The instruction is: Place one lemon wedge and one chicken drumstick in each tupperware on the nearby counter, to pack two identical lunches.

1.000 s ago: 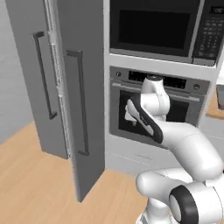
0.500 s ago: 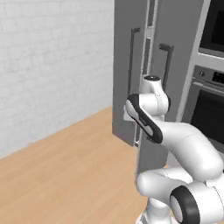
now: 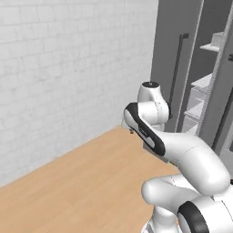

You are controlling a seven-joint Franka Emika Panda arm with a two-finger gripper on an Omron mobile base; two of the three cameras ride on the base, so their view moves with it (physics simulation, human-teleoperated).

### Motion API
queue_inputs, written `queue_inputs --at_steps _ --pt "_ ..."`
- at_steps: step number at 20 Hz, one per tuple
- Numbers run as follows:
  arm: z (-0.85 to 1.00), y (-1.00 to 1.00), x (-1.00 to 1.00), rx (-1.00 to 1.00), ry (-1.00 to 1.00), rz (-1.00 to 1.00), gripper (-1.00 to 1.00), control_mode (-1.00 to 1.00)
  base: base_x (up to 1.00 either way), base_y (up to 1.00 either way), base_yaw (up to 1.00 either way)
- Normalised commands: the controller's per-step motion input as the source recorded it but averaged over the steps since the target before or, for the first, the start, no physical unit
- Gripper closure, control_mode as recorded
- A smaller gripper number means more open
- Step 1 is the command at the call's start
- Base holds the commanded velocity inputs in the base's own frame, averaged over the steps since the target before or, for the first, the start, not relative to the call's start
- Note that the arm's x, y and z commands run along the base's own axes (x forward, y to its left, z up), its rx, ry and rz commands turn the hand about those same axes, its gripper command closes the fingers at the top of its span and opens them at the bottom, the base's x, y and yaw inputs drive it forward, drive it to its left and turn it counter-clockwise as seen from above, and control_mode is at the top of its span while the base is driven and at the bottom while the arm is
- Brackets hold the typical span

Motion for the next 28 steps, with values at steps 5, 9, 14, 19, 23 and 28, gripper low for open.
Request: queue_inputs --at_steps 5,9,14,19,23,28 --pt "0.0 0.0 0.0 0.0 0.0 0.0 -1.0 1.0 1.0 0.26 -0.14" --pt "0.0 0.0 0.0 0.0 0.0 0.0 -1.0 1.0 1.0 0.09 -0.38" --pt "0.0 0.0 0.0 0.0 0.0 0.0 -1.0 1.0 0.81 0.13 -0.73" --pt "0.0 0.0 0.0 0.0 0.0 0.0 -1.0 1.0 0.78 0.1 -0.75" --pt "0.0 0.0 0.0 0.0 0.0 0.0 -1.0 1.0 0.94 0.11 -0.66" --pt "0.0 0.0 0.0 0.0 0.0 0.0 -1.0 1.0 1.0 0.28 -0.38"
